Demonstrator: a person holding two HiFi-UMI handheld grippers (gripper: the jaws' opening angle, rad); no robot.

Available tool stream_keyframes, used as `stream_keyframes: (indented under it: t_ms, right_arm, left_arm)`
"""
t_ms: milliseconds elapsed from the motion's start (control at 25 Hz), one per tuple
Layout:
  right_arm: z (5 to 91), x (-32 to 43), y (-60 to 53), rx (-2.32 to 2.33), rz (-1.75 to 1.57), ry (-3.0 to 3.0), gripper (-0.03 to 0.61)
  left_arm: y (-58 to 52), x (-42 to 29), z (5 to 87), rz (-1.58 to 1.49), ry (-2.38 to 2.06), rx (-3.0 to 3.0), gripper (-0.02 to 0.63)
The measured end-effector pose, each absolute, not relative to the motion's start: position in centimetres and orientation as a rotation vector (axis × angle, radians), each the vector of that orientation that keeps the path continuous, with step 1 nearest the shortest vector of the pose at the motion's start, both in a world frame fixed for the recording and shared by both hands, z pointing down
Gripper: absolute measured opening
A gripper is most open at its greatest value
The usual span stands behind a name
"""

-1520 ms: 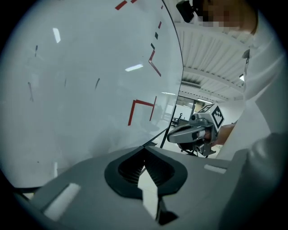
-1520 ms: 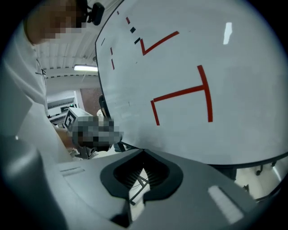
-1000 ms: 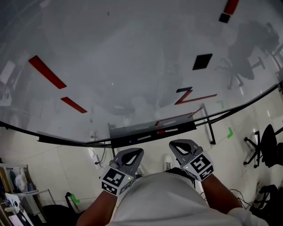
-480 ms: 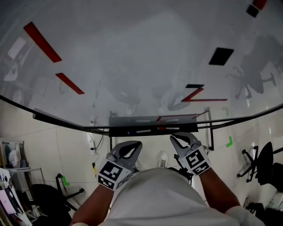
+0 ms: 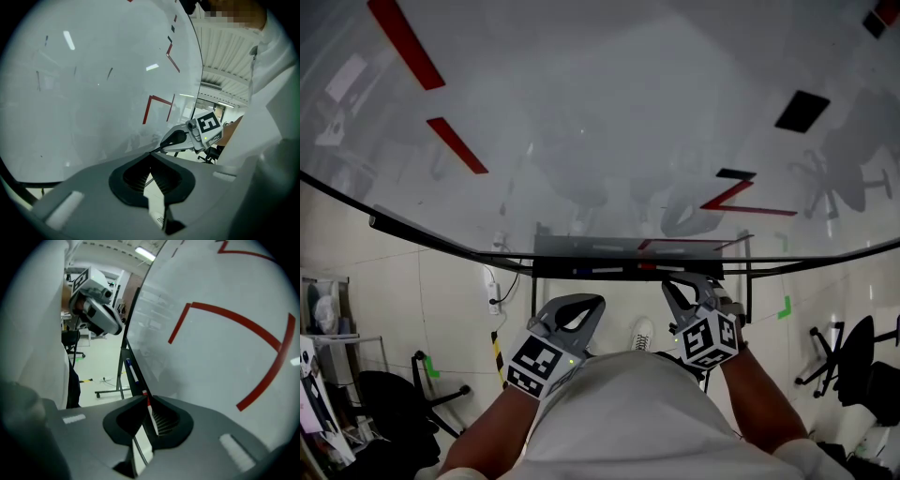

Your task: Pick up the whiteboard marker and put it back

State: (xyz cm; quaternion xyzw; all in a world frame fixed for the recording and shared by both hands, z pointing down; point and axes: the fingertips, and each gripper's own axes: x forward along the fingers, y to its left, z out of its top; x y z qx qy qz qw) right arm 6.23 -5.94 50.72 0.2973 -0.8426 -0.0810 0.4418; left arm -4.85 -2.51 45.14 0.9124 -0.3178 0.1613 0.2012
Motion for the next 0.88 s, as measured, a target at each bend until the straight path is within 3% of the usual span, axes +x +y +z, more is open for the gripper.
stream_keyframes:
  t_ms: [880]
  right_arm:
    - [55.7,6.4,-7.8,0.545,-0.380,-1.878,0.041]
  left_arm:
    - [-2.2,-5.1,45.0,0.429,-0.875,2.542,0.017]
